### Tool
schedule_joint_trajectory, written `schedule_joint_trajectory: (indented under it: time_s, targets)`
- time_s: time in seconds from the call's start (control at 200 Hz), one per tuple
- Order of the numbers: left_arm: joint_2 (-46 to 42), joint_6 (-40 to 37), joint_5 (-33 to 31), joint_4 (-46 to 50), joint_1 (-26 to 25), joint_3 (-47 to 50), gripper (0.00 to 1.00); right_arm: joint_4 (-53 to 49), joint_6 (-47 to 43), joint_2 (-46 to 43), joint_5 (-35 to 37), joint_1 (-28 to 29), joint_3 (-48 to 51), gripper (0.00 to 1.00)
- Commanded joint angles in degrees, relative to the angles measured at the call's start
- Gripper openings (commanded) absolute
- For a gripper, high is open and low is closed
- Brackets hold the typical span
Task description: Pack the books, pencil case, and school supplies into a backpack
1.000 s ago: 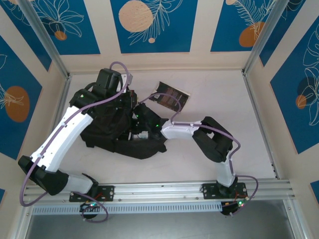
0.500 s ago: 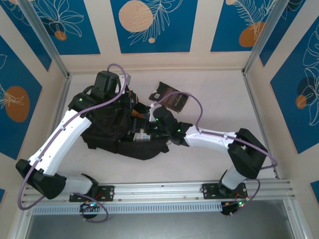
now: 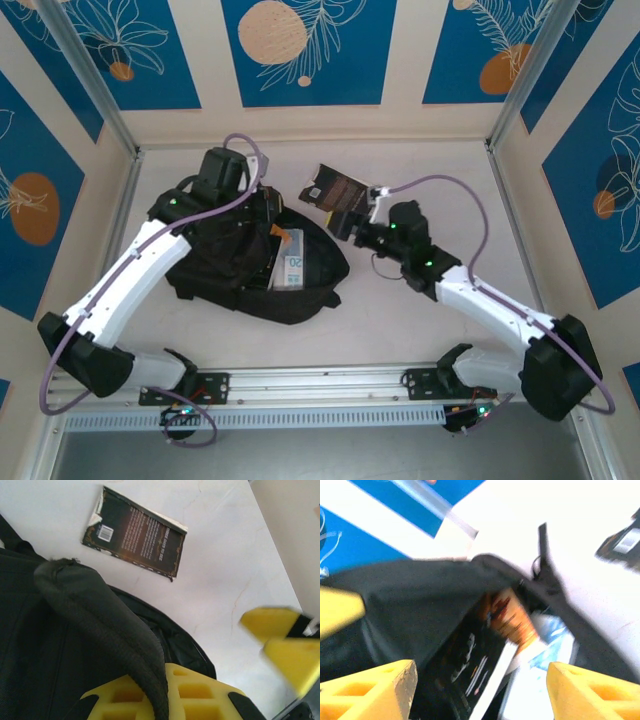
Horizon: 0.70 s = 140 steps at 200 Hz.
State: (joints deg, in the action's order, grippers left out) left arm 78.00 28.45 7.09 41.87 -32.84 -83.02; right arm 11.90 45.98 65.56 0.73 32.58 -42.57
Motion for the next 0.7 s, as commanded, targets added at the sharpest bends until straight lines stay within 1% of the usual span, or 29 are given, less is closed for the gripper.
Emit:
schedule_joint_trajectory:
  time_s: [0.0,0.055,0.155,0.225,0.265,0.325,0.365,0.43,0.47,0.57,0.605,0.695]
  targets:
    - [5.3,1.0,1.2,-3.6,-4.6,2.6,0.00,-10.1,-4.2,0.3,2.8,-4.6,-1.8,0.66]
    - [7.8,1.3,1.4,-4.4,-6.9,3.3,0.00,-13.6,-4.8,2.5,2.7,-7.8,-3.9,0.63]
    - [11.0,2.7,2.5,-6.6,-9.7,5.0,0.00,-17.9,-6.8,8.8,0.0,-12.5,-8.6,0.63]
    - [12.4,3.1,4.0,-7.7,-10.3,6.1,0.00,-19.3,-7.7,14.2,-2.2,-15.3,-12.2,0.62]
    - [12.9,2.8,4.3,-7.5,-10.2,6.6,0.00,-19.9,-8.0,17.6,-4.3,-16.7,-14.4,0.59]
    - [12.9,1.4,3.0,-6.6,-10.1,7.4,0.00,-22.4,-9.4,22.8,-6.5,-18.2,-18.9,0.54]
    - [12.6,0.4,1.5,-5.7,-10.0,8.1,0.01,-25.6,-11.5,26.5,-5.1,-18.4,-22.8,0.52]
    - [11.3,-0.1,-0.1,-5.1,-9.5,9.9,0.01,-30.6,-14.5,32.0,0.8,-18.5,-28.7,0.51]
    - [10.5,-0.1,0.0,-5.5,-9.2,11.6,0.02,-31.9,-15.3,34.8,2.5,-19.1,-31.6,0.52]
    - [9.1,-0.5,0.1,-4.9,-9.0,13.9,0.02,-32.9,-15.9,42.0,3.5,-21.0,-38.1,0.56]
    - [8.7,-1.1,-0.1,-4.2,-9.0,14.1,0.00,-34.0,-16.1,44.7,3.6,-21.4,-41.3,0.58]
    - [7.0,-2.1,-1.5,-2.4,-8.8,14.5,0.00,-38.6,-18.0,52.5,3.2,-22.0,-50.7,0.64]
